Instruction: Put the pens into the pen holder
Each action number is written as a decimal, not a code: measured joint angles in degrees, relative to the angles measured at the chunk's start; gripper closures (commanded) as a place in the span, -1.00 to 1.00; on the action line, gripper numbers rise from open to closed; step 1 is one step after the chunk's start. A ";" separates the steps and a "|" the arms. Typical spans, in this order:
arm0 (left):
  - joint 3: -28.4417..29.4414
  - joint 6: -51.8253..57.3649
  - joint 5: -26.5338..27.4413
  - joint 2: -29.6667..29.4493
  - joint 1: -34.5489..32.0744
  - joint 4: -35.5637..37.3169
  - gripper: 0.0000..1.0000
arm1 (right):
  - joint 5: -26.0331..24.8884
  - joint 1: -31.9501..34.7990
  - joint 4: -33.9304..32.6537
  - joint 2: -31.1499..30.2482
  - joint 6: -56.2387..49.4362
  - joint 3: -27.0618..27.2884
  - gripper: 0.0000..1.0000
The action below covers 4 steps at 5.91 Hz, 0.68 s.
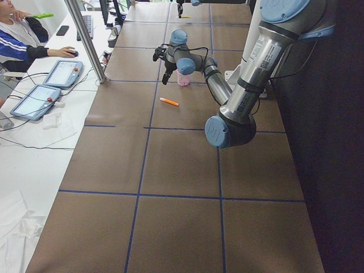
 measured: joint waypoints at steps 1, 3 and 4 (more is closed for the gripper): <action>1.41 0.04 -0.16 0.15 0.58 0.03 -1.00 | 0.07 0.12 5.19 0.19 4.86 1.90 1.00; 6.04 2.73 -0.40 -0.59 2.78 -0.01 -1.00 | -0.24 -0.13 18.37 1.77 22.67 5.94 1.00; 8.32 6.55 -0.37 -1.07 3.22 -0.18 -1.00 | -0.62 -0.94 21.70 3.09 28.12 9.31 1.00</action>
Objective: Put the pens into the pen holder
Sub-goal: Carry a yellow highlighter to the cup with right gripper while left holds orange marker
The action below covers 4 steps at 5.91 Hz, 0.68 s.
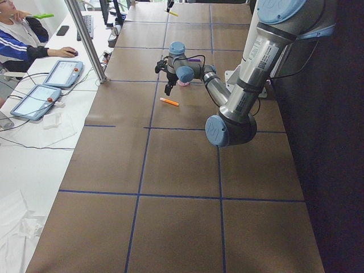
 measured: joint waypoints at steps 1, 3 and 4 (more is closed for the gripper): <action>2.36 2.44 0.05 -0.97 0.14 -0.30 -1.00 | -1.76 -1.86 1.13 0.71 2.41 4.21 1.00; 6.44 3.09 0.07 -3.04 0.16 -0.87 -1.00 | -8.43 -8.98 1.52 2.73 10.22 12.27 1.00; 8.39 2.86 0.07 -3.57 0.02 -2.49 -1.00 | -12.25 -13.19 1.42 3.67 14.08 15.71 1.00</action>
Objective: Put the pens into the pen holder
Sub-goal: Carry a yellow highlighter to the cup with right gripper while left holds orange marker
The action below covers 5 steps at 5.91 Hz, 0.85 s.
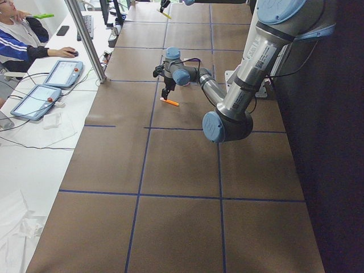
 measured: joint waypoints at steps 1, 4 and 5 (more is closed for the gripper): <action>1.96 -1.40 -0.03 -0.22 -0.20 -2.76 -1.00 | -4.82 -4.80 -0.26 0.77 2.86 3.14 1.00; 6.00 -6.12 -0.18 -0.39 -0.36 -9.93 -1.00 | -20.09 -19.78 -2.53 4.94 5.66 8.10 1.00; 6.16 -6.26 -0.24 -0.39 -0.36 -10.19 -1.00 | -25.04 -24.44 -6.39 7.36 5.69 10.16 1.00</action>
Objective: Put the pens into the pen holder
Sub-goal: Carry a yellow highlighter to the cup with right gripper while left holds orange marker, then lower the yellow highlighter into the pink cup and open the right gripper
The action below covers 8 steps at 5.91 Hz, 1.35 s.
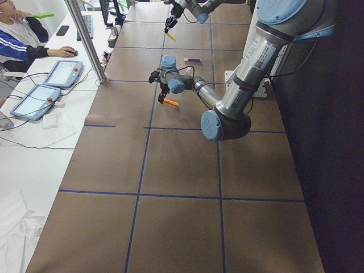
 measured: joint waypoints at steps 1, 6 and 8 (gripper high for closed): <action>0.03 -0.04 -0.02 0.00 0.00 -0.09 -1.00 | -8.27 -6.22 -4.56 3.60 -0.05 1.26 1.00; 0.05 0.04 -0.03 0.06 -0.07 -0.20 -1.00 | -36.84 -23.92 -9.09 13.35 -0.86 -4.01 1.00; 0.05 0.04 -0.03 0.05 -0.08 -0.25 -1.00 | -37.66 -24.01 -8.92 13.76 -1.07 -6.39 1.00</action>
